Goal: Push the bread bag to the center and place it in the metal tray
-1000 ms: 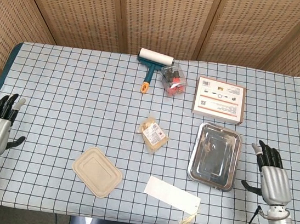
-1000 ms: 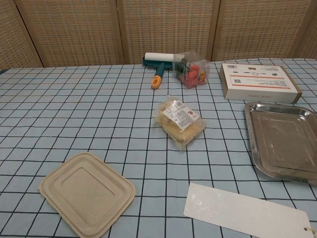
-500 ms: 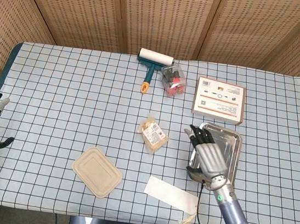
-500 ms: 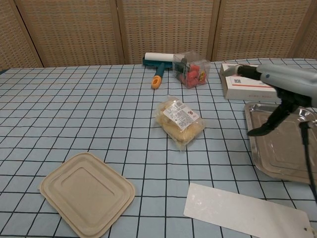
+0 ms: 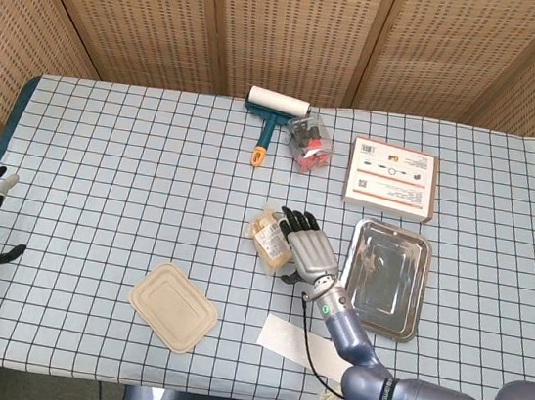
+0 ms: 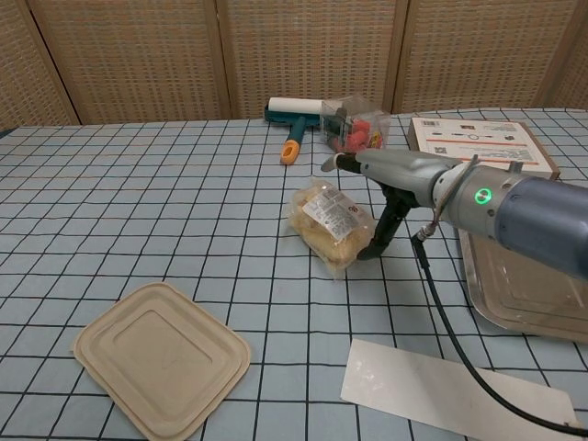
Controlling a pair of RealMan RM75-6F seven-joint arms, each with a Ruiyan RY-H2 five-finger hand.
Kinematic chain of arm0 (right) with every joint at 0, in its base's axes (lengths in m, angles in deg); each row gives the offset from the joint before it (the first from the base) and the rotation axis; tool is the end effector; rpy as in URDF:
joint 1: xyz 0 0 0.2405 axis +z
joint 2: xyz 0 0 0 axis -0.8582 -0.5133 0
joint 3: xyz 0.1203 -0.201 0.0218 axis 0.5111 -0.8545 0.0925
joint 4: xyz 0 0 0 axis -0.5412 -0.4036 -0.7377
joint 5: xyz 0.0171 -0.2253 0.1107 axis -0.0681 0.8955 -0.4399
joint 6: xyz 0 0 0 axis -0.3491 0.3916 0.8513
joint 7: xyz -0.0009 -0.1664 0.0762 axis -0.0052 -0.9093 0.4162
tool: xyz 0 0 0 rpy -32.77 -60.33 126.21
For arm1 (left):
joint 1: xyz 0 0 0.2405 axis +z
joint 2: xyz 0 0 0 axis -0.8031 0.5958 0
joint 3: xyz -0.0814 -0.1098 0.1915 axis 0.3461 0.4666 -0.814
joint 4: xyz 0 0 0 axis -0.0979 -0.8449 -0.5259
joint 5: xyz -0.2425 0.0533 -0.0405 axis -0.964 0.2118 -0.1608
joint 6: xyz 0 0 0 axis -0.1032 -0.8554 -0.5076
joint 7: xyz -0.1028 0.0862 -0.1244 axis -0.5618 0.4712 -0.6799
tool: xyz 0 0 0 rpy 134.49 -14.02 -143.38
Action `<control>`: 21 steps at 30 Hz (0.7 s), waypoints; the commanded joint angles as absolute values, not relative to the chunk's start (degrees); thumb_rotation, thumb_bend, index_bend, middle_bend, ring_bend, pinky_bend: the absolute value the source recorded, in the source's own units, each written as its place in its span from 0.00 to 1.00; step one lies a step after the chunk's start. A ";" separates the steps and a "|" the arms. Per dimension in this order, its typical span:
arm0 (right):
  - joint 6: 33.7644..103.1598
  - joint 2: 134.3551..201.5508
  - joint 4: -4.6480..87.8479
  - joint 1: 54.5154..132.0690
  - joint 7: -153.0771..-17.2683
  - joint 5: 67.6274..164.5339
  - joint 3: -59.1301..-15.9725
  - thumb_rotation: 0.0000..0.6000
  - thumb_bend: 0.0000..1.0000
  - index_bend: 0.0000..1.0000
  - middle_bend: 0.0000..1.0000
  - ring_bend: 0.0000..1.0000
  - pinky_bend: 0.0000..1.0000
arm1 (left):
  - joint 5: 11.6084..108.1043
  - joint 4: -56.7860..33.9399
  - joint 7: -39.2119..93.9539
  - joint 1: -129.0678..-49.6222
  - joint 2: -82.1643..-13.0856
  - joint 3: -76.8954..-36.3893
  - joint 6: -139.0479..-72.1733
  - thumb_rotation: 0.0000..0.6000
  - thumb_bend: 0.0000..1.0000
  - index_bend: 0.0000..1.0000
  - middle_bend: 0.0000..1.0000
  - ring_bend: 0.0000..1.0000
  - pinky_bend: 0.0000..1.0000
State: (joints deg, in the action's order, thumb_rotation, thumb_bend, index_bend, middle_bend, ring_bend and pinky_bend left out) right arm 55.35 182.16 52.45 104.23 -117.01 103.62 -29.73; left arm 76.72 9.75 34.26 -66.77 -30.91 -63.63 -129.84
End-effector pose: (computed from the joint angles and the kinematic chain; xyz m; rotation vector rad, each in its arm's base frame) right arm -0.0688 -0.3736 -0.1099 1.8440 -1.1308 0.9234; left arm -0.2851 0.2571 0.1098 -1.3543 -0.8062 -0.9098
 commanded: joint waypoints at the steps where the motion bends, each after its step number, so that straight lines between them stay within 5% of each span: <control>1: 54.07 184.33 49.29 105.96 -116.36 102.35 -29.46 1.00 0.08 0.00 0.00 0.00 0.00 | 76.69 9.70 33.99 -66.56 -30.86 -63.14 -129.48 1.00 0.05 0.00 0.00 0.00 0.00; 14: 53.42 190.93 38.52 109.48 -111.50 104.30 -30.72 1.00 0.08 0.01 0.00 0.00 0.01 | 76.98 9.38 33.55 -65.91 -31.13 -61.52 -127.60 1.00 0.05 0.00 0.00 0.00 0.00; 17: 55.34 193.15 35.56 109.58 -109.71 106.62 -30.84 1.00 0.08 0.15 0.02 0.02 0.20 | 76.97 9.30 33.46 -65.84 -31.25 -61.23 -127.18 1.00 0.05 0.00 0.00 0.00 0.00; 21: 56.88 195.20 32.54 109.53 -107.45 109.22 -31.16 1.00 0.10 0.47 0.31 0.27 0.48 | 77.26 9.13 33.00 -65.61 -31.35 -60.74 -127.13 1.00 0.05 0.00 0.00 0.00 0.00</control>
State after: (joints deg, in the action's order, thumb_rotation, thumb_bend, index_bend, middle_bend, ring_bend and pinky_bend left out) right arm 56.19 194.42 33.41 109.48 -108.31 108.32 -30.94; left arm 77.25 9.15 33.02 -65.63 -31.34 -60.76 -127.13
